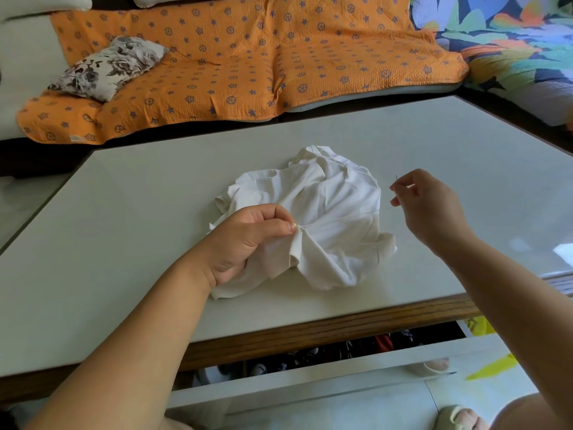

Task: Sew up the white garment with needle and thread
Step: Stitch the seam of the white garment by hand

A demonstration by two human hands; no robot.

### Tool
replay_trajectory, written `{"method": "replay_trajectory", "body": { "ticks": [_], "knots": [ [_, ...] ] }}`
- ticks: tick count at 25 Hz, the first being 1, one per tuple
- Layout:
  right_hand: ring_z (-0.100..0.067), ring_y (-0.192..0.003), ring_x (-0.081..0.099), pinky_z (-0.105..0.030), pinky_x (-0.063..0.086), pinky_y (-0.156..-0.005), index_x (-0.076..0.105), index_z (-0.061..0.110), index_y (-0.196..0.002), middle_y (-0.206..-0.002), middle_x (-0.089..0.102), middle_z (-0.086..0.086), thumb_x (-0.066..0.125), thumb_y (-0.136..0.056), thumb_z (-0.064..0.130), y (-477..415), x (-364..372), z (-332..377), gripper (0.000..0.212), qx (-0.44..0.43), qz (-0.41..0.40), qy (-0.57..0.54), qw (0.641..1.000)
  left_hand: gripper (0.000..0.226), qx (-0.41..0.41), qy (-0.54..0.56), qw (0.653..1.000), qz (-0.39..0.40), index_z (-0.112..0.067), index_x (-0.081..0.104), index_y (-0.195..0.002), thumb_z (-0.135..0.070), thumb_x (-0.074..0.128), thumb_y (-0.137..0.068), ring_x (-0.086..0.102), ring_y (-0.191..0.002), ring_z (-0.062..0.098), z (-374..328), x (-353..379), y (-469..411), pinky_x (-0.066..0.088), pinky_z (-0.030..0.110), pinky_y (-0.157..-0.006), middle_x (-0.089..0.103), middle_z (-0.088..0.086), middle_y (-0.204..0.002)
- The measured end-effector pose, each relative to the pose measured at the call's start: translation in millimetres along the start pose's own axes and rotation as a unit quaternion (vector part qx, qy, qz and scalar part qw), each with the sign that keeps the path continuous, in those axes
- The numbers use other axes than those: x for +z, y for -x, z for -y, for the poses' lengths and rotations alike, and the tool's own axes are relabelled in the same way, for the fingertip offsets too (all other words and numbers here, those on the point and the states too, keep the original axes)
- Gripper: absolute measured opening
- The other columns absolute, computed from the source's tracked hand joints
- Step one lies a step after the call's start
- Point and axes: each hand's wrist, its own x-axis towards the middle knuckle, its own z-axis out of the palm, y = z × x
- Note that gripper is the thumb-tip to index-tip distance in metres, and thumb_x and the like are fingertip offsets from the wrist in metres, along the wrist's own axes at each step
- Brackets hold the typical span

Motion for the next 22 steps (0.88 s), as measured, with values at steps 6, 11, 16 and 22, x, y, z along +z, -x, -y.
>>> {"method": "replay_trajectory", "body": {
  "ticks": [6, 11, 16, 22],
  "knots": [
    [-0.012, -0.067, 0.053, -0.023, 0.036, -0.053, 0.063, 0.012, -0.104, -0.095, 0.071, -0.008, 0.045, -0.101, 0.019, -6.2, 1.2, -12.0, 0.02, 0.002, 0.011, 0.056, 0.998, 0.009, -0.005, 0.02, 1.0, -0.009, -0.016, 0.067, -0.068, -0.012, 0.064, -0.076, 0.06, -0.057, 0.011, -1.9, -4.4, 1.0, 0.049, 0.02, -0.053, 0.063, 0.002, -0.066],
    [-0.019, -0.067, 0.071, -0.03, 0.057, -0.058, 0.065, 0.016, -0.095, -0.076, 0.07, -0.005, 0.054, -0.099, 0.019, 33.5, -5.2, 36.7, 0.012, -0.006, 0.078, -0.158, 0.984, 0.008, 0.013, -0.087, 0.996, -0.014, -0.019, 0.072, -0.078, -0.018, 0.079, -0.074, 0.063, -0.084, 0.013, 0.7, -4.0, -2.0, 0.049, 0.025, -0.083, 0.068, 0.003, -0.085],
    [-0.023, -0.058, 0.069, -0.026, 0.051, -0.047, 0.065, 0.013, -0.092, -0.068, 0.07, -0.006, 0.055, -0.099, 0.021, 96.6, 0.8, 66.5, 0.014, 0.011, 0.306, -0.255, 0.917, 0.019, 0.032, -0.12, 0.992, -0.028, -0.016, 0.073, -0.085, -0.028, 0.073, -0.071, 0.062, -0.086, 0.009, 2.2, 2.2, -2.1, 0.048, 0.024, -0.087, 0.068, 0.0, -0.085],
    [-0.018, -0.052, 0.064, -0.024, 0.049, -0.047, 0.071, 0.015, -0.096, -0.058, 0.063, -0.001, 0.061, -0.095, 0.022, 96.5, 5.7, 62.4, 0.013, 0.026, 0.295, -0.217, 0.93, 0.018, 0.031, -0.126, 0.991, -0.009, -0.015, 0.073, -0.088, -0.027, 0.073, -0.075, 0.065, -0.096, 0.014, 3.9, 2.1, -2.0, 0.046, 0.033, -0.1, 0.073, 0.005, -0.093]
  ]
}}
